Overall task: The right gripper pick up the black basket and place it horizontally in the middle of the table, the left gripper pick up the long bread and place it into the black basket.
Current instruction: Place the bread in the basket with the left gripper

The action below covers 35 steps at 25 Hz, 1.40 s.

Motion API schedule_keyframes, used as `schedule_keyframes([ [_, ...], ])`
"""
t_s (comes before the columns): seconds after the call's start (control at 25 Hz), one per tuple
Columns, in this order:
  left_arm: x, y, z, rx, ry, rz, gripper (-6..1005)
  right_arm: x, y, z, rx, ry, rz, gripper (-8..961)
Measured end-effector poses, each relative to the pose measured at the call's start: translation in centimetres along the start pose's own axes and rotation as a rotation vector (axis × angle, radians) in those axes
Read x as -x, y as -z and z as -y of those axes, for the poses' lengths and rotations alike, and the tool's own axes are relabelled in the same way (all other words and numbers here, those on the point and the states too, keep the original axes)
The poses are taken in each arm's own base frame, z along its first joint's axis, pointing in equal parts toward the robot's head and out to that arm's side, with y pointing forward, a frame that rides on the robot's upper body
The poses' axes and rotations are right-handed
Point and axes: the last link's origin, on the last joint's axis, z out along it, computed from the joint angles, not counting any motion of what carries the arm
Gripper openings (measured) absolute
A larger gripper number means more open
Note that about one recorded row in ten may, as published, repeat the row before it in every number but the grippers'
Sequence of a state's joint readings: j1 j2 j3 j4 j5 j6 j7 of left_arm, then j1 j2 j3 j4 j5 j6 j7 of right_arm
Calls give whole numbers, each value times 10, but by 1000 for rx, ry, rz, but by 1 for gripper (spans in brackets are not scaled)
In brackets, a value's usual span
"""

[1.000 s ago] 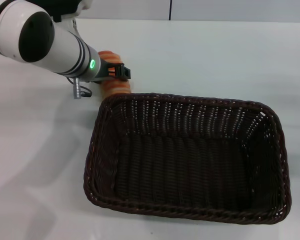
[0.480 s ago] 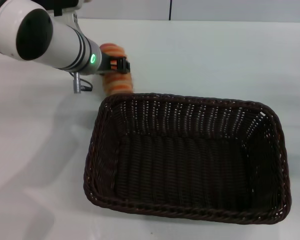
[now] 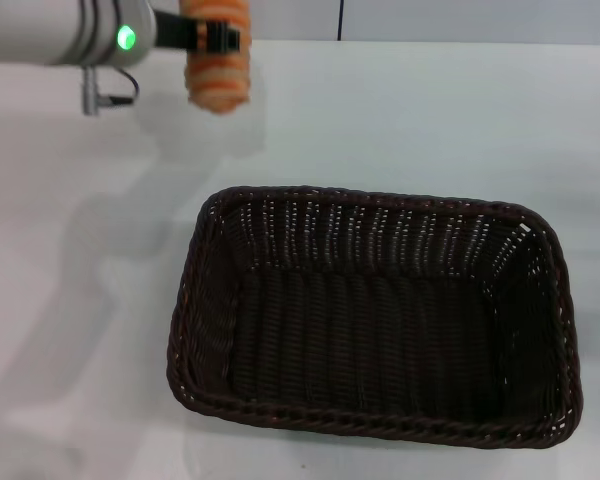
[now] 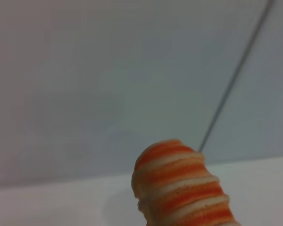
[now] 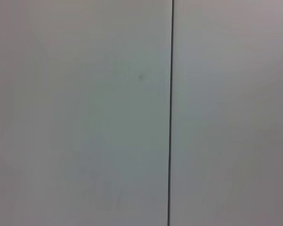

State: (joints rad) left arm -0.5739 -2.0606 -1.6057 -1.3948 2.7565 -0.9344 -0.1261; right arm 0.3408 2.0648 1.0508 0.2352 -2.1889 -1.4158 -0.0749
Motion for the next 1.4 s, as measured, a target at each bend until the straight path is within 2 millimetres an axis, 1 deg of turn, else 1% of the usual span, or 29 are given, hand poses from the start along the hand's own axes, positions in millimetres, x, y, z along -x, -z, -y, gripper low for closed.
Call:
schedule_keyframes([
  [0.12,-14,27,-3,68,-64,-52,461,1,-2,-1,2,0,4,343],
  [0.24,-20,47,-9,167,-115,-59,418,0,-4,-2,7,9,4,342],
  [0.32,-20,61,-15,249,-156,-64,412,0,-5,-2,9,16,1,342],
  [0.48,-14,90,-22,391,-230,-84,401,0,-4,0,0,18,5,342],
  [0.72,4,121,-26,604,-289,-91,387,4,-2,1,-21,10,35,342],
  [0.88,19,128,-30,685,-361,-57,388,4,-4,0,-20,7,31,342],
  [1.08,35,126,-39,756,-450,1,387,4,-5,-1,-18,7,29,342],
  [1.24,49,124,-44,837,-499,57,435,4,-5,-1,-19,7,29,341],
  [1.36,51,124,-46,871,-507,48,471,4,-6,-2,-18,6,29,341],
  [1.4,51,124,-46,871,-507,48,579,4,-6,-2,-18,6,30,341],
])
